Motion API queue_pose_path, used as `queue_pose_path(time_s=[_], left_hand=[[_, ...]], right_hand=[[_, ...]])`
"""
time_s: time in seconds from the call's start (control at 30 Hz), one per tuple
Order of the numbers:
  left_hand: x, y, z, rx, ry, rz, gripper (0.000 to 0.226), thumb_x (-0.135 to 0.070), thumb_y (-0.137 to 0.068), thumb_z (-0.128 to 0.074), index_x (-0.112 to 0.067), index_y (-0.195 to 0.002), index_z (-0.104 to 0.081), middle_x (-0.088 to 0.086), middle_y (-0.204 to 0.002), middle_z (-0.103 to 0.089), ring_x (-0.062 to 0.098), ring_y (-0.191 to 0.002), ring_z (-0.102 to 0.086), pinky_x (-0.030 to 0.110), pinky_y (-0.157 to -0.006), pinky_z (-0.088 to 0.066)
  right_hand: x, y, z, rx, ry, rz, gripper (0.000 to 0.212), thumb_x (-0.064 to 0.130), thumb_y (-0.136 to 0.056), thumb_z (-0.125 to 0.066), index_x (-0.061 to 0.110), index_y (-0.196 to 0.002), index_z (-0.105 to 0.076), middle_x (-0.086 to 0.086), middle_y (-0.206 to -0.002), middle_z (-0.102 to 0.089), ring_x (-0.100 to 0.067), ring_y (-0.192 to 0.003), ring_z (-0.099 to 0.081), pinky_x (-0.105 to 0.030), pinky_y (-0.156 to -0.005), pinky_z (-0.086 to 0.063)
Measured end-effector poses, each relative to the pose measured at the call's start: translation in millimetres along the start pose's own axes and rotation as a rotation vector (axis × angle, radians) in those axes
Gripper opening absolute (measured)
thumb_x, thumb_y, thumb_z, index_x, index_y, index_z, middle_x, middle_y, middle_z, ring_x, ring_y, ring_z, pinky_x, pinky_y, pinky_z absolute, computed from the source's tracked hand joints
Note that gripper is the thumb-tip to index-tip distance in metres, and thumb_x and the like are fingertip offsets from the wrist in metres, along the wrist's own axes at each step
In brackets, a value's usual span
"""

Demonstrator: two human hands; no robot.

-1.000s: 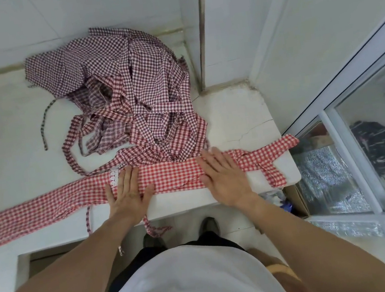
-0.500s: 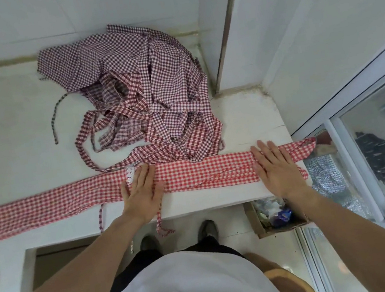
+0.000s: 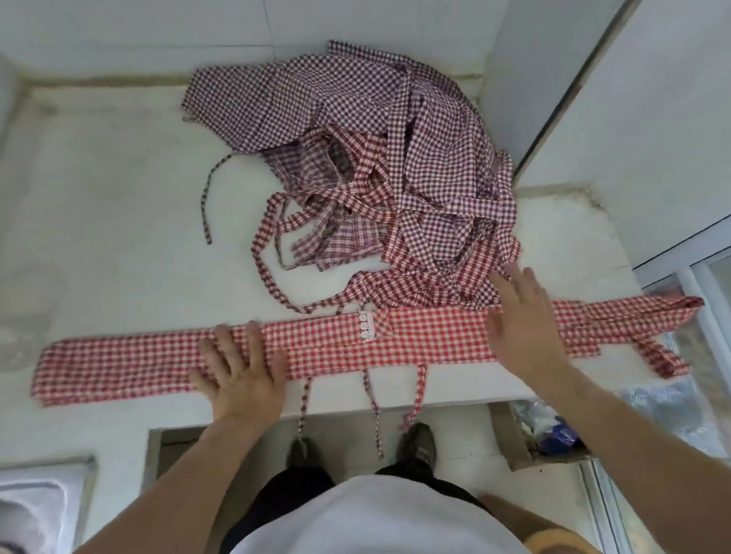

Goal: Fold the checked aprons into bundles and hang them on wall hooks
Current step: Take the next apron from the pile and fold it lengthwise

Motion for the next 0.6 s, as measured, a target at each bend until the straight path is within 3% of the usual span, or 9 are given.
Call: queue_pose_path(time_s=[0.07, 0.17, 0.23, 0.37, 0.5, 0.53, 0.6], left_hand=[[7.8, -4.6, 5.8, 0.039, -0.018, 0.0, 0.068, -0.061, -0.097, -0.001, -0.03, -0.153, 0.022, 0.012, -0.16, 0.03, 0.037, -0.146, 0.028, 0.063, -0.115, 0.014], [22.6, -12.3, 14.8, 0.05, -0.043, 0.0, 0.069, -0.064, -0.096, 0.0, -0.032, -0.152, 0.024, 0.011, -0.159, 0.032, 0.037, -0.146, 0.028, 0.064, -0.113, 0.015], [39.7, -19.8, 24.1, 0.052, -0.06, 0.021, 0.07, -0.066, -0.095, -0.001, -0.034, -0.152, 0.024, 0.011, -0.159, 0.032, 0.036, -0.146, 0.028, 0.064, -0.112, 0.013], [64.8, -33.9, 40.7, 0.076, -0.126, 0.06, 0.071, -0.067, -0.095, -0.004, -0.035, -0.153, 0.021, 0.011, -0.16, 0.03, 0.036, -0.147, 0.026, 0.065, -0.113, 0.012], [26.3, -27.8, 52.0, -0.111, 0.065, 0.129, 0.071, -0.044, -0.099, -0.041, -0.016, -0.155, -0.009, 0.021, -0.162, 0.0, 0.043, -0.149, 0.003, 0.062, -0.118, -0.001], [4.8, -21.5, 53.9, -0.194, 0.099, 0.054, 0.07, -0.034, -0.094, -0.052, -0.01, -0.151, -0.018, 0.023, -0.159, -0.012, 0.043, -0.148, -0.007, 0.061, -0.119, -0.007], [-58.5, -2.3, 52.9, -0.365, 0.154, -0.254, 0.06, -0.019, -0.083, -0.063, -0.004, -0.135, -0.039, 0.021, -0.141, -0.039, 0.04, -0.133, -0.033, 0.059, -0.114, -0.027]], right_hand=[[67.6, 6.2, -18.6, -0.019, -0.106, 0.18, 0.049, 0.017, -0.096, -0.053, 0.01, -0.144, -0.046, -0.016, -0.157, -0.034, -0.036, -0.147, -0.025, -0.057, -0.119, -0.024], [115.4, 19.2, -49.9, 0.116, -0.118, 0.263, 0.051, 0.036, -0.102, -0.034, 0.018, -0.149, -0.042, -0.008, -0.161, -0.027, -0.028, -0.151, -0.017, -0.054, -0.122, -0.016], [113.0, 25.9, -62.3, 0.147, -0.09, 0.204, 0.058, 0.044, -0.101, -0.022, 0.022, -0.152, -0.039, -0.005, -0.162, -0.026, -0.026, -0.152, -0.016, -0.056, -0.122, -0.013], [62.5, 42.3, -62.7, 0.078, -0.011, 0.03, 0.057, 0.047, -0.102, -0.023, 0.024, -0.151, -0.04, -0.006, -0.158, -0.036, -0.032, -0.148, -0.025, -0.057, -0.117, -0.005], [24.7, 51.3, -59.5, 0.165, -0.014, 0.059, 0.067, 0.053, -0.101, -0.01, 0.019, -0.153, -0.034, -0.009, -0.159, -0.033, -0.031, -0.15, -0.02, -0.054, -0.121, -0.008], [24.8, 50.2, -58.9, 0.196, -0.033, 0.071, 0.069, 0.054, -0.099, -0.009, 0.02, -0.154, -0.032, -0.007, -0.161, -0.029, -0.029, -0.152, -0.016, -0.051, -0.122, -0.004], [22.3, 45.7, -58.6, 0.23, -0.105, 0.069, 0.071, 0.055, -0.095, -0.008, 0.023, -0.156, -0.026, -0.002, -0.164, -0.018, -0.024, -0.153, -0.005, -0.046, -0.122, 0.005]])
Point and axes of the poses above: each hand's wrist, its own y-axis away from the middle knuckle, its own z-axis out of the back of the hand, x = y × z, the point moved 4 cm from there along -y, towards the middle knuckle
